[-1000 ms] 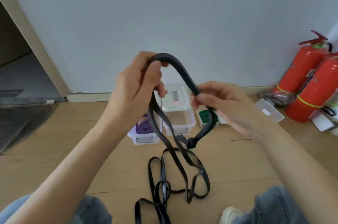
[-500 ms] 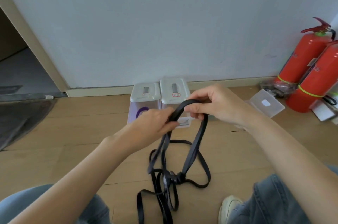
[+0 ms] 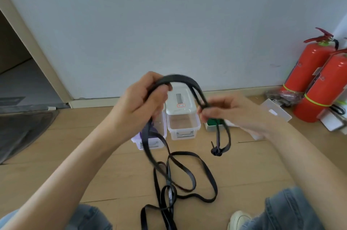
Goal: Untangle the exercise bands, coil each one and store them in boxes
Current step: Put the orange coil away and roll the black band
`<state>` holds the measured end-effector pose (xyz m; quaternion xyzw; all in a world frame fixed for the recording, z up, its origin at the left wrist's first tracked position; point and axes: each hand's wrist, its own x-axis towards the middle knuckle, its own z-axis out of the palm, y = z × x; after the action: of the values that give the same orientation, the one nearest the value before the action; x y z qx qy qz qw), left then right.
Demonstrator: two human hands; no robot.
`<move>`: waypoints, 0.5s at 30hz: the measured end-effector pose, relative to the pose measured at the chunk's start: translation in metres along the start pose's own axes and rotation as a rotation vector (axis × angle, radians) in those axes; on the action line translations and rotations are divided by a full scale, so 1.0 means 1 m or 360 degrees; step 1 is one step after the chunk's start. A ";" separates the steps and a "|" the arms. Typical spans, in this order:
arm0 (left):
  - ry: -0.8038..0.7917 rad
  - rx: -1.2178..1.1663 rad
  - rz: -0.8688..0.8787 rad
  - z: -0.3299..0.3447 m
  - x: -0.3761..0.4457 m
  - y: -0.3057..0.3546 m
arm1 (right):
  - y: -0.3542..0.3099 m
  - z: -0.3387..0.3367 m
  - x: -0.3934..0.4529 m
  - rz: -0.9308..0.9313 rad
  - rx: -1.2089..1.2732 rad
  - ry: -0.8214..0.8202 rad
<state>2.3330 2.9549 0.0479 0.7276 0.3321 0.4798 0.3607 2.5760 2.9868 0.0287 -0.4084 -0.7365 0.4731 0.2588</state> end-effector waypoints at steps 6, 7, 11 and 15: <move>-0.0767 0.0626 -0.0443 0.028 -0.011 -0.021 | 0.012 0.027 0.007 0.0423 -0.0426 -0.0593; -0.0835 0.0709 -0.0476 0.030 -0.012 -0.024 | 0.010 0.029 0.007 0.0354 -0.0342 -0.0537; -0.0847 0.0776 -0.0557 0.030 -0.014 -0.029 | 0.002 0.027 0.009 0.0148 -0.0116 -0.0244; -0.0758 0.0774 -0.0517 0.028 -0.015 -0.030 | 0.003 0.044 0.010 0.0068 -0.0293 -0.0214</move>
<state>2.3504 2.9522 0.0082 0.8211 0.4540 0.1409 0.3159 2.5382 2.9742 0.0074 -0.4134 -0.7837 0.4350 0.1601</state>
